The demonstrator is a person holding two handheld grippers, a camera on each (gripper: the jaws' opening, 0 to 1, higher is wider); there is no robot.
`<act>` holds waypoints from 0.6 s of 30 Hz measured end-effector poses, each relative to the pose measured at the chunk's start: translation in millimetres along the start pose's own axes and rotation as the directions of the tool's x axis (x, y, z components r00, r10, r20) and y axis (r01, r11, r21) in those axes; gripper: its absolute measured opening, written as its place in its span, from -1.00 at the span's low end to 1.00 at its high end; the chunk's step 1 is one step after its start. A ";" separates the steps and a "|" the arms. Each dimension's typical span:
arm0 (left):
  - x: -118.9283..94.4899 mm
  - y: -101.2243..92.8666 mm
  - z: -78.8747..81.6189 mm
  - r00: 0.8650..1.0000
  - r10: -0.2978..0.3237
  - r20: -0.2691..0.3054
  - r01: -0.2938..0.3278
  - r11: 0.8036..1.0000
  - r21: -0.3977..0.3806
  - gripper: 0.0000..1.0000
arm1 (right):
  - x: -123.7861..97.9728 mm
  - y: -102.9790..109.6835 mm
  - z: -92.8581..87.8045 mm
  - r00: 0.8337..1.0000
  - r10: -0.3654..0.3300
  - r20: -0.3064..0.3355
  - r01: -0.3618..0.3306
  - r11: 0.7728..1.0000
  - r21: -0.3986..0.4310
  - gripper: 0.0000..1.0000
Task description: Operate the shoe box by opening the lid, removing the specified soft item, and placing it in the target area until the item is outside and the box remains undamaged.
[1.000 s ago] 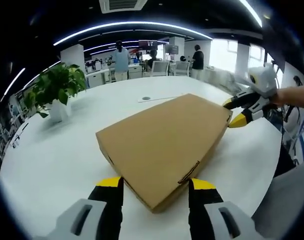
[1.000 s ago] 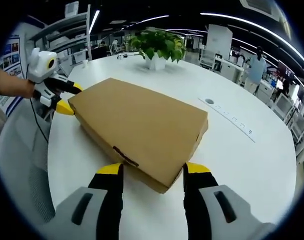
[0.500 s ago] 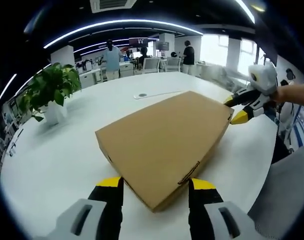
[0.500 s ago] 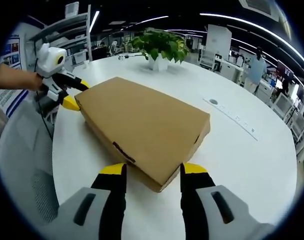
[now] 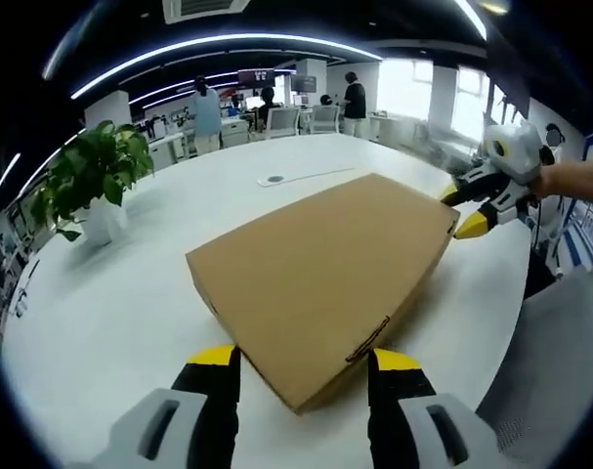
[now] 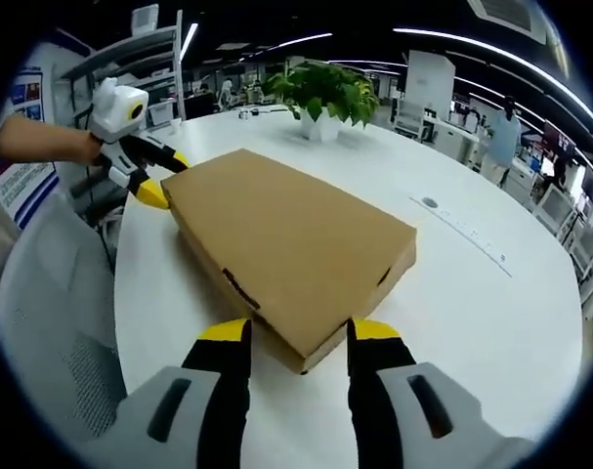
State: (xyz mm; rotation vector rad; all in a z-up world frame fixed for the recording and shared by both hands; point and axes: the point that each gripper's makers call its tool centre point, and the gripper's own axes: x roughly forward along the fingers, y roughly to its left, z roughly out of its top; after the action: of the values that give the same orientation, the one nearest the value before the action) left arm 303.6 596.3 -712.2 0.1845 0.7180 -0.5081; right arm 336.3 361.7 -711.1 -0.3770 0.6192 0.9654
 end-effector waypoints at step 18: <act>-17.6 21.9 -16.5 0.999 -0.037 -0.023 0.037 0.999 0.026 0.02 | 4.8 39.2 5.2 0.999 0.020 0.030 -0.019 0.999 -0.036 -0.34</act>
State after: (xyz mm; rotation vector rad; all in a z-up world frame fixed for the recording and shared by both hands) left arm 293.8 627.3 -712.9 0.2020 0.7381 -0.5516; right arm 306.6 388.2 -711.3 -0.3883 0.5793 1.0002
